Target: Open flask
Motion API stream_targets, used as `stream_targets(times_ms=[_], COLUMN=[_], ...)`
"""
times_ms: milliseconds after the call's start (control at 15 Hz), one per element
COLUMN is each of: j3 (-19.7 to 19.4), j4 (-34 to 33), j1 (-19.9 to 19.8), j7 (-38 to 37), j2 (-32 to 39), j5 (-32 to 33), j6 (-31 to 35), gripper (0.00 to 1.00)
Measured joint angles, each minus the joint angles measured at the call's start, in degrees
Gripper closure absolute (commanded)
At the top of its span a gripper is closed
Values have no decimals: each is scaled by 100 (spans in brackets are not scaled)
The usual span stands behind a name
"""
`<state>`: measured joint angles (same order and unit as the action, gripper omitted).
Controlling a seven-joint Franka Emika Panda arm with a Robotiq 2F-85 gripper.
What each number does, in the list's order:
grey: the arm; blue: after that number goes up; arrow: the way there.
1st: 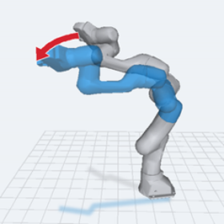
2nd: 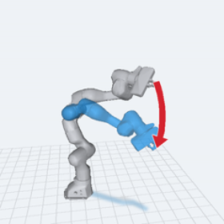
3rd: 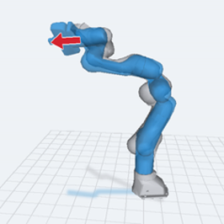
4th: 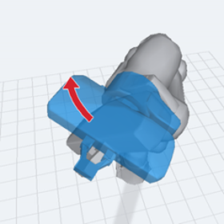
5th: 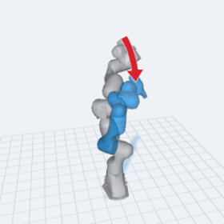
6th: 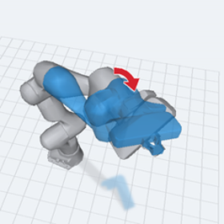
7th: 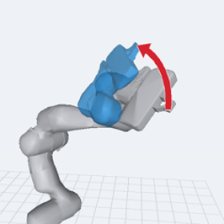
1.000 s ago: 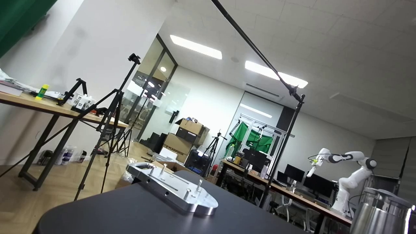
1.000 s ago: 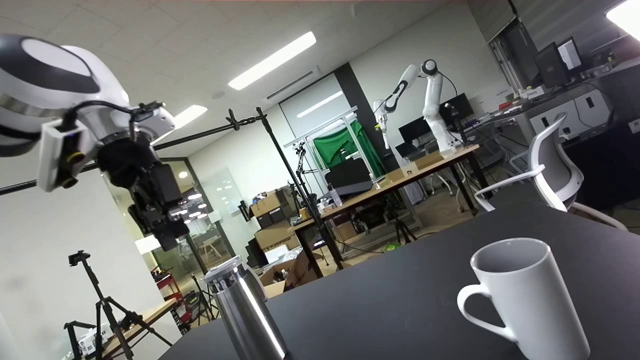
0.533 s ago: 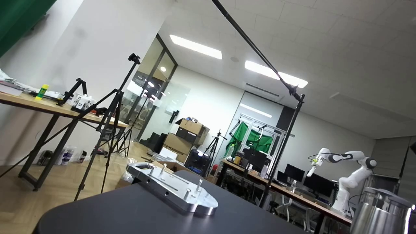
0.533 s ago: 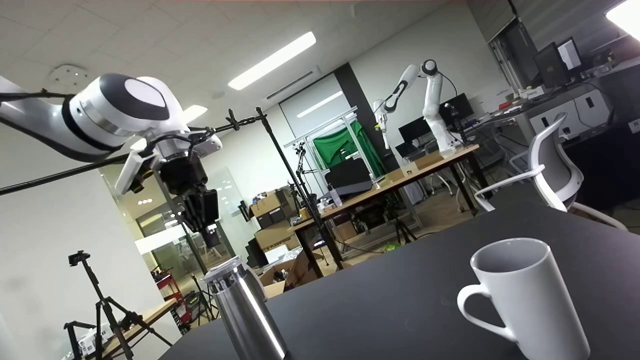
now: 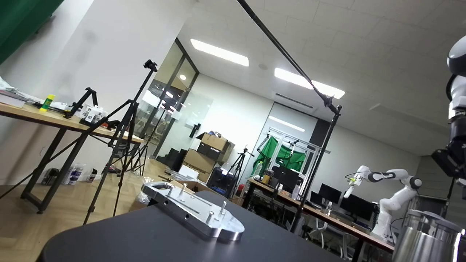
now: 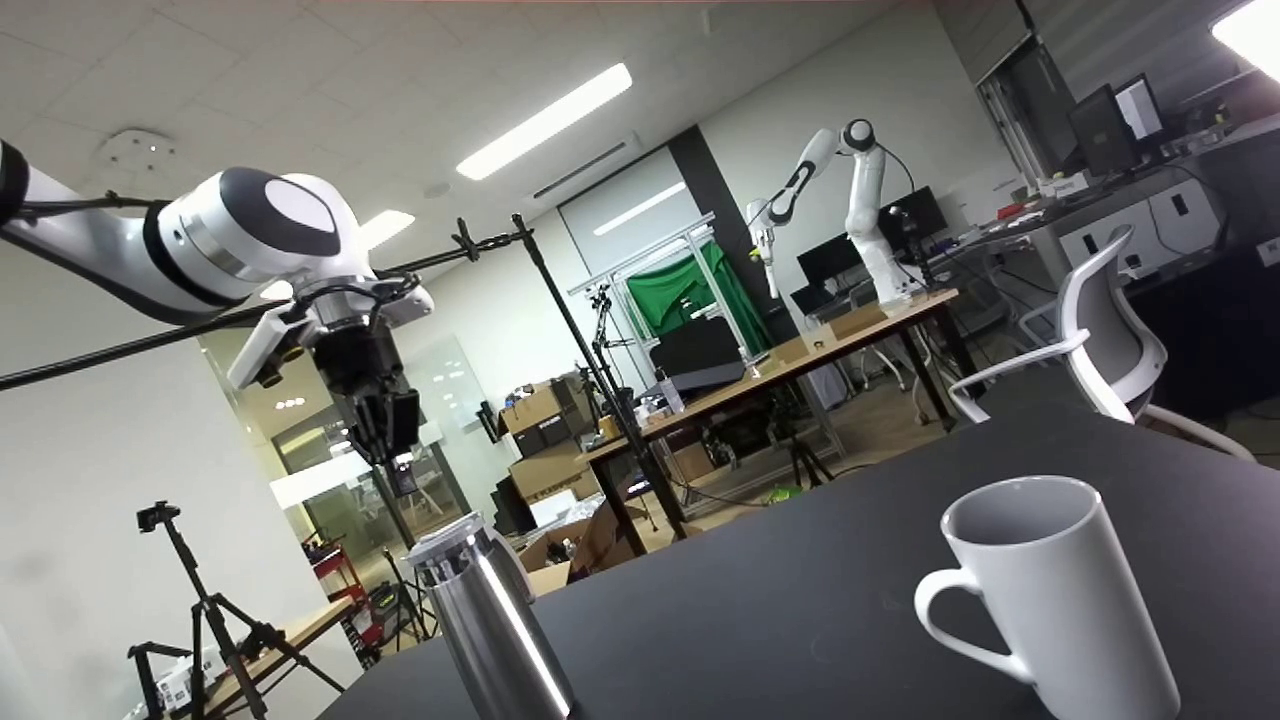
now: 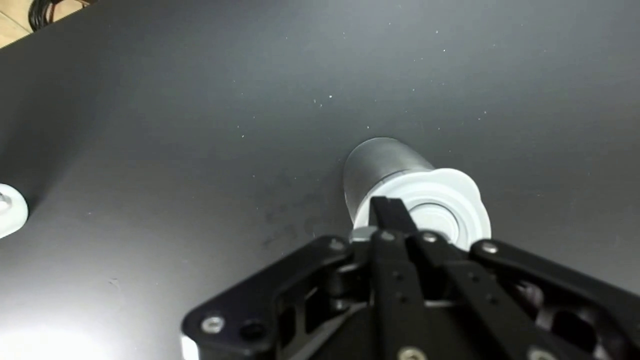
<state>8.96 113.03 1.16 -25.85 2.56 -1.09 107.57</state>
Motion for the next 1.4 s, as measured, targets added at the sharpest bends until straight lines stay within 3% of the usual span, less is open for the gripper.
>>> stream_targets(times_ms=[400,1067,1400], j3=[-39,-120,-131], j4=[-1,29,29], j1=[18,405,517], j7=[16,10,10], j2=[1,446,606], j5=[0,267,242], j6=[-16,1164,1354], gripper=[100,100,100])
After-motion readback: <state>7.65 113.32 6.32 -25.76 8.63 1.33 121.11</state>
